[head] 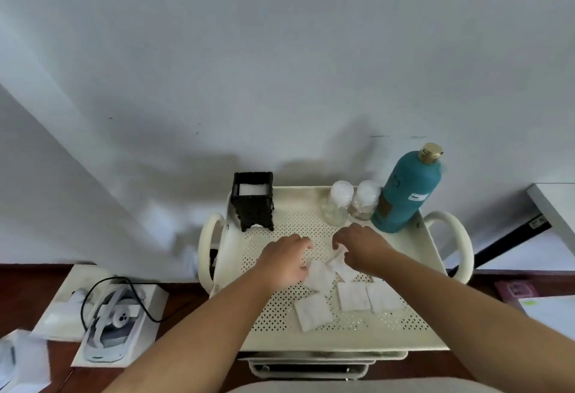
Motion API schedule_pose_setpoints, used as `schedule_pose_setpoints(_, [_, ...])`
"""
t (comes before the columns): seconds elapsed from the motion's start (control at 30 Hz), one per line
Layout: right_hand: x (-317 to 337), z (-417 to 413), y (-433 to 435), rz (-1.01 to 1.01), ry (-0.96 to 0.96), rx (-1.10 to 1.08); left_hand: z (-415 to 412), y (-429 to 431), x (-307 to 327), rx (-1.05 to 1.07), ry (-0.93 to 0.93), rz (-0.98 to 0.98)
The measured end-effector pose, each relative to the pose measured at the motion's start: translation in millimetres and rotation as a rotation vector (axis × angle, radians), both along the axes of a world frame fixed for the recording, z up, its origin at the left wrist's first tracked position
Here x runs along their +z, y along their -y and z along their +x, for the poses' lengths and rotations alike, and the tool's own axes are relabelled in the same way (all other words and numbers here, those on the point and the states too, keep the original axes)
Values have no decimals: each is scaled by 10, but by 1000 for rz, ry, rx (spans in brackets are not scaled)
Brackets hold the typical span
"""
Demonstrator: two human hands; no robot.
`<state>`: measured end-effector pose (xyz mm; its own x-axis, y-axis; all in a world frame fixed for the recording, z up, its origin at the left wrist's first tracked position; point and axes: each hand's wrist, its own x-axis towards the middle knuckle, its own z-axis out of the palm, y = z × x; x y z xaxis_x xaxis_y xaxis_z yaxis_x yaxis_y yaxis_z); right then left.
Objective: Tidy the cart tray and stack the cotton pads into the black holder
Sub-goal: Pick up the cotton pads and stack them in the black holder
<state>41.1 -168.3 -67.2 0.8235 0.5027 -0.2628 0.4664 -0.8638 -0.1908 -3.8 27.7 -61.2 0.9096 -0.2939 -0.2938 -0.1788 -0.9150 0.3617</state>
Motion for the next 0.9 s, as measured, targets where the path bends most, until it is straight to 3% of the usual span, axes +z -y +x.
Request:
schedule_pose_setpoints(0.1, [-188,-76,118,-88,-64,31,-28,118,-212,-35,-101,133])
schedule_pose_setpoints(0.27, [-290,-81,109,-93,-140,-107,-21,249,-322,15,-20,193])
schedule_pose_setpoints(0.4, [-283,-71,96,-62,-128,-91,-36,276,-313,23,-6,176])
schedule_pose_setpoints(0.63, [28,31,60,354,-244,-313,-67,124,-161,323,-42,-280])
schedule_pose_setpoints(0.9, [701,315,-213,731,-306,-411,221,-280,660,563,85,-601])
